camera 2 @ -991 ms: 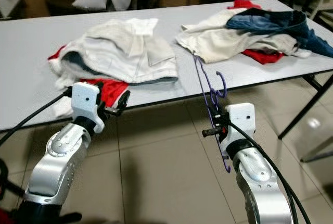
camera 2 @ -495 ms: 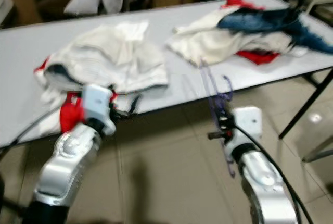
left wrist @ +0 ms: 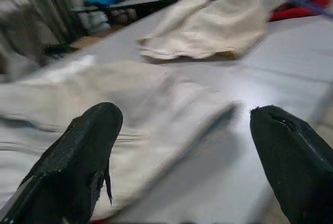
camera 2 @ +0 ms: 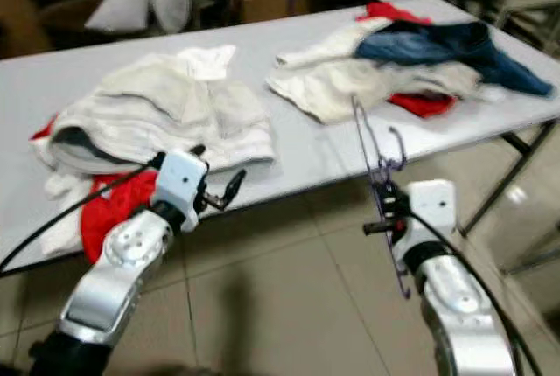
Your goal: Hang hanger
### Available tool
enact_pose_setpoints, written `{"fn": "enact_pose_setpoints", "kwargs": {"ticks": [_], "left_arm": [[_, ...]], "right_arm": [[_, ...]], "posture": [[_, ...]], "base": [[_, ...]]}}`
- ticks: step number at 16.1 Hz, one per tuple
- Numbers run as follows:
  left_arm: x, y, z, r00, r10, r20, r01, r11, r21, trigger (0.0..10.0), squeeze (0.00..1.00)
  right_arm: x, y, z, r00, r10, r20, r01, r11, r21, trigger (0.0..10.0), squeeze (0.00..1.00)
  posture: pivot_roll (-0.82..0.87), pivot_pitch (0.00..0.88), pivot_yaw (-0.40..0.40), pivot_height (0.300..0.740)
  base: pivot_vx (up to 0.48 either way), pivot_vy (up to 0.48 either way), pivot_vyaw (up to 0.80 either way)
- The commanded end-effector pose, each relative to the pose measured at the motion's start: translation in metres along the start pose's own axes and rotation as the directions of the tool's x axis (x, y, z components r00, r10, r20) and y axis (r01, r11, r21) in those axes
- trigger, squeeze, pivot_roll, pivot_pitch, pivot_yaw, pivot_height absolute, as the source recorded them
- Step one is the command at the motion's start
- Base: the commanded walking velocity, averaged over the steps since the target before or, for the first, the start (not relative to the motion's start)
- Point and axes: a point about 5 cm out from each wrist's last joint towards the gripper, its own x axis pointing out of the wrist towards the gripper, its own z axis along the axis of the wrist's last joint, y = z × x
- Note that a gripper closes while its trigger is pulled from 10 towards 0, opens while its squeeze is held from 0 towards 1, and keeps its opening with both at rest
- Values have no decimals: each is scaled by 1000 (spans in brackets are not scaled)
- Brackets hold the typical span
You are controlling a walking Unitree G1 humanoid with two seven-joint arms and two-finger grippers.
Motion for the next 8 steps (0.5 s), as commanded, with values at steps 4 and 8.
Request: {"fn": "enact_pose_setpoints", "kwargs": {"ticks": [4,8], "left_arm": [[-1,15,-11,998,40,-54,-36,997,73,10000,0],[-2,13,-15,993,-107,-56,115,981,157,10000,400]], "right_arm": [[1,9,2,998,57,21,-56,998,-5,10000,0],[0,11,0,998,63,19,-63,998,-4,10000,0]], "posture": [[-9,40,26,740],[-10,30,27,740]], "base": [[308,0,0],[72,0,0]]}}
